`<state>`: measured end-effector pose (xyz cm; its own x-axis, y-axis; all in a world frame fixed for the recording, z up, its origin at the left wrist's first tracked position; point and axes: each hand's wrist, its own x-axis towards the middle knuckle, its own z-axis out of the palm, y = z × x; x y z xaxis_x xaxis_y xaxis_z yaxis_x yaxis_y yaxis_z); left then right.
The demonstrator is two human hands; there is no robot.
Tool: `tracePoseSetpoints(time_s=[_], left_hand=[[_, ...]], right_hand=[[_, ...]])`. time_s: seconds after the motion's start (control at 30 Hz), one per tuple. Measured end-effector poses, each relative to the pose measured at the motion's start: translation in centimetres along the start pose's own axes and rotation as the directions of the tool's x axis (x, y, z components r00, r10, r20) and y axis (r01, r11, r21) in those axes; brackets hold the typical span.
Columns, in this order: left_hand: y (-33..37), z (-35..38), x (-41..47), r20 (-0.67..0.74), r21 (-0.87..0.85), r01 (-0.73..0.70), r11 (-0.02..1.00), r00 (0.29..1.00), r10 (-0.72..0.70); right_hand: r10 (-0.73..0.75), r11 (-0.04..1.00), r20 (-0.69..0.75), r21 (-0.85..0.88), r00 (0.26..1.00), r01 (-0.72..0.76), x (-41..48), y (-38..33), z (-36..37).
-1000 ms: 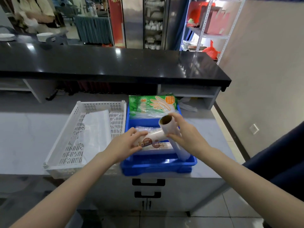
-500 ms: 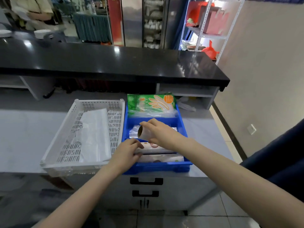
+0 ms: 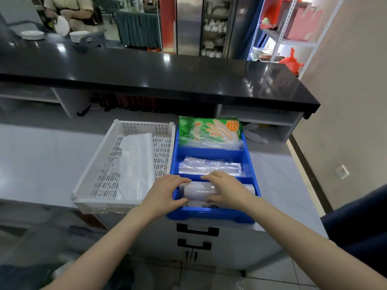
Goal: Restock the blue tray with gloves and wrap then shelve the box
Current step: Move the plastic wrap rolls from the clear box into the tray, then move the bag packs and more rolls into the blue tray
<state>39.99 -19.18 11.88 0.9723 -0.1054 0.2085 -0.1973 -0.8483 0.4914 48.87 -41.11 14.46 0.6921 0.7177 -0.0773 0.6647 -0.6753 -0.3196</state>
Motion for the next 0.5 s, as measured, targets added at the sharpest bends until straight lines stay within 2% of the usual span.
tracePoseSetpoints(time_s=[0.17,0.43,0.5], left_hand=[[0.4,-0.1,0.0,-0.033,0.076,0.004,0.997,0.999,-0.001],[0.1,-0.6,-1.4,-0.062,0.117,0.100,0.988,0.994,-0.093],[0.4,-0.7,-2.4,-0.121,0.092,0.121,0.988,0.987,-0.110]], right_hand=[[0.084,0.994,-0.001,-0.066,0.997,-0.083,-2.9,3.7,-1.3],[0.036,0.999,-0.069,-0.022,0.997,-0.037,-2.6,2.5,0.2],[0.035,0.999,-0.082,-0.028,0.996,-0.037,-2.6,2.6,0.1]])
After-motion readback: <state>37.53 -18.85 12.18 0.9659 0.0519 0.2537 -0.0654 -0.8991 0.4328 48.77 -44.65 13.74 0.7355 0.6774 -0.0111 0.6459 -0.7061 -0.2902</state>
